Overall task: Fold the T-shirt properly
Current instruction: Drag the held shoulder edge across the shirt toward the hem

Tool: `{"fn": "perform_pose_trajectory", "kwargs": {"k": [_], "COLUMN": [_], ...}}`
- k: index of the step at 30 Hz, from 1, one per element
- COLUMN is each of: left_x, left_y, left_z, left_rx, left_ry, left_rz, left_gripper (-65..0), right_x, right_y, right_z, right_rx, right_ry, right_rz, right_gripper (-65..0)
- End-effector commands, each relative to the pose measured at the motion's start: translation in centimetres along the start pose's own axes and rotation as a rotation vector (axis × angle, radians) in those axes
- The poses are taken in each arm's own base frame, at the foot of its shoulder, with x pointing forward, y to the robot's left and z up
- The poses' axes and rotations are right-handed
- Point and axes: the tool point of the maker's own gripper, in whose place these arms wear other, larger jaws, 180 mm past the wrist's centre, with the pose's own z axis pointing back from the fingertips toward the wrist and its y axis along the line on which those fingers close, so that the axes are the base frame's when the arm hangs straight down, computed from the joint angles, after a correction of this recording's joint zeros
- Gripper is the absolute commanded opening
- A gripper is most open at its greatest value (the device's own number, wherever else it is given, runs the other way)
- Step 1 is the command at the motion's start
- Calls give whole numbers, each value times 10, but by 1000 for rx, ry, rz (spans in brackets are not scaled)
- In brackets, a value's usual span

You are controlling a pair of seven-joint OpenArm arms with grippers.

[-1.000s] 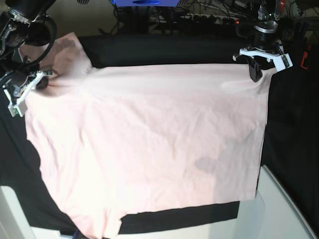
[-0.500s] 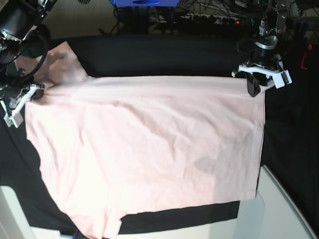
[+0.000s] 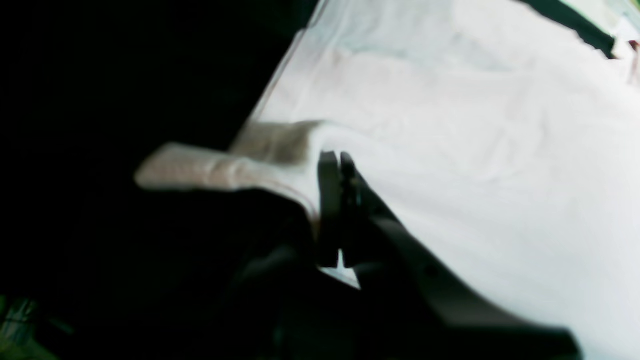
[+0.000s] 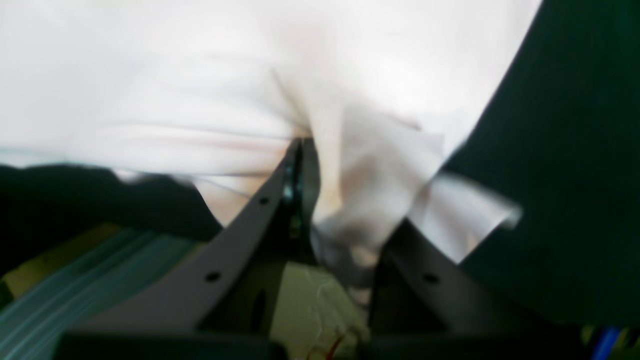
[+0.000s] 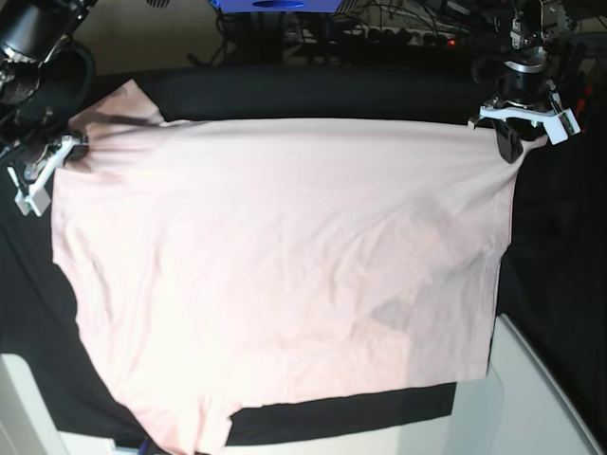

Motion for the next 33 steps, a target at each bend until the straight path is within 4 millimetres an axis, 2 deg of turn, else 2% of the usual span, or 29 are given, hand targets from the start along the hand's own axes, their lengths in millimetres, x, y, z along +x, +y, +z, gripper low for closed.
{"fn": "perform_pose_trajectory", "kwargs": {"k": [1, 7, 14, 22, 27, 33], "left_x": [18, 16, 13, 15, 7, -4], "left_y": [6, 1, 3, -3, 2, 9], "left_z": [1, 1, 7, 15, 22, 33], "left_rx": [12, 2, 1, -16, -6, 8], "left_ry": [-58, -53, -42, -43, -18, 19], "left_rz": [-14, -13, -27, -31, -36, -46], "left_gripper": [-650, -650, -650, -650, -650, -650], "right_x": [12, -1, -7, -23, -30, -46], "right_y": [-7, 6, 3, -1, -1, 2], "right_z": [9, 15, 30, 33, 45, 44], "right_rx": [-28, -45, -92, -107, -142, -123], "right_ry": [-41, -50, -60, -35, -38, -14], "right_rz": [12, 35, 68, 64, 90, 81], "right_gripper": [-649, -649, -649, -649, -649, -649]}}
